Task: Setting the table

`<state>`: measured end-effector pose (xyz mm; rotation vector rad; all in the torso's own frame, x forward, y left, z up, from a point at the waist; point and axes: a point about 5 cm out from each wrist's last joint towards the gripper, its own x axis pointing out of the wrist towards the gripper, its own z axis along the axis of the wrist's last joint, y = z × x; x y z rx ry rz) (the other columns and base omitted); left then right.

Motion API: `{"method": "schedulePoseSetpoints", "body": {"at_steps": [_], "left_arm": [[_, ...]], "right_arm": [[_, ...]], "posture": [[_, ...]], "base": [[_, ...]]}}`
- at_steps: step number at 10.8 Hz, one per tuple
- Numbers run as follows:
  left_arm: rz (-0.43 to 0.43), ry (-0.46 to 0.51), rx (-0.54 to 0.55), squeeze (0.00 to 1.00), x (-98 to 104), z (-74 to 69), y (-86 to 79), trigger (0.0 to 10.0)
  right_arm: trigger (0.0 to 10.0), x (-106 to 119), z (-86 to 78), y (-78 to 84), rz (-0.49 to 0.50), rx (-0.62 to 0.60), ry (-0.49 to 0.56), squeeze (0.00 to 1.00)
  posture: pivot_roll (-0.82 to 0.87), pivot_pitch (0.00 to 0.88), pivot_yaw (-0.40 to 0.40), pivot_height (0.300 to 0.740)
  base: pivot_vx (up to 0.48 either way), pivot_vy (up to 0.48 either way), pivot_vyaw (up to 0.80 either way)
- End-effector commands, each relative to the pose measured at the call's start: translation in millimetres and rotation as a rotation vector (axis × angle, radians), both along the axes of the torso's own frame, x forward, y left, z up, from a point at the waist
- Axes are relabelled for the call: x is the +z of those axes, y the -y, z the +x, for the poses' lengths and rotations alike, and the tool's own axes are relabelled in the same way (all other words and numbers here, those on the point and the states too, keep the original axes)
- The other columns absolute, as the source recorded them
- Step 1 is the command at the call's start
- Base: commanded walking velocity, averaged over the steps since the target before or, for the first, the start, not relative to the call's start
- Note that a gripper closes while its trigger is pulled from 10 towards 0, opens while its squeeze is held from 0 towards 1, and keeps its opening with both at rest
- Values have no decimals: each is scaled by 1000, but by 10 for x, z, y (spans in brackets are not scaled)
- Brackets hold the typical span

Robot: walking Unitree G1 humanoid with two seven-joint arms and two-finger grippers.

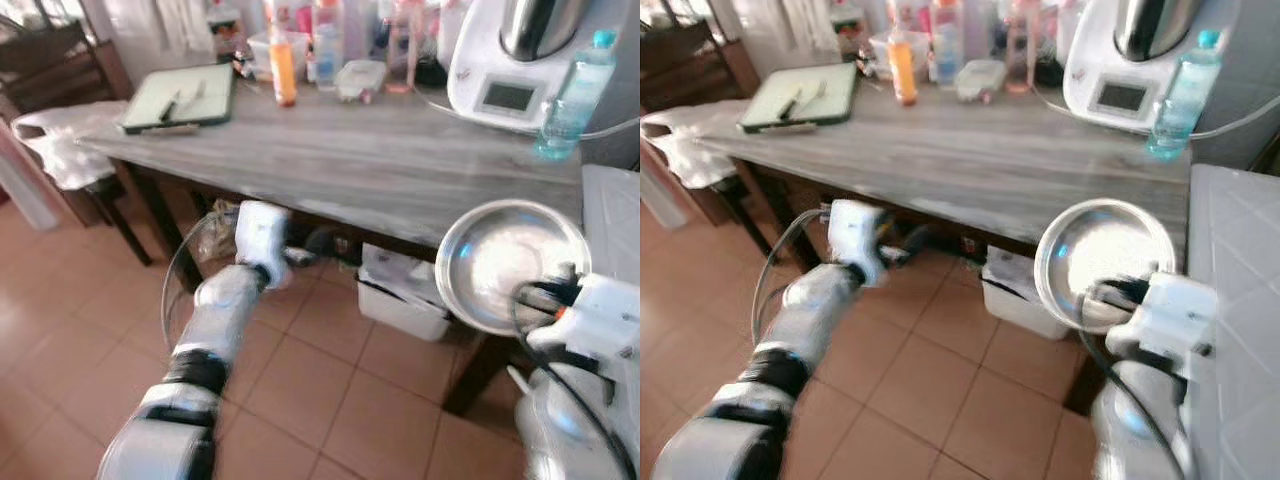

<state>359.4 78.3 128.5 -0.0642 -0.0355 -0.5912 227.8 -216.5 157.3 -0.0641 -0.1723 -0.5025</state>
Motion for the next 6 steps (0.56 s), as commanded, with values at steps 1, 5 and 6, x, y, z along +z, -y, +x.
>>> {"method": "schedulePoseSetpoints", "body": {"at_steps": [1, 5, 6], "left_arm": [[23, -16, 60, 0, 3, 53, -162, 10000], [33, -22, 53, 0, -4, 69, -165, 10000], [32, -24, 51, 0, -11, 67, -157, 10000]], "right_arm": [[10000, 47, 8, -50, 13, 16, 30, 0], [10000, 109, -8, 5, -24, -23, 43, 0], [10000, 102, -24, 23, -16, -36, 45, 0]], "posture": [[-40, 45, 59, 740], [-41, 44, 58, 740], [-45, 47, 60, 740]], "base": [[0, 0, 0], [0, 354, 0], [0, 480, 0]]}}
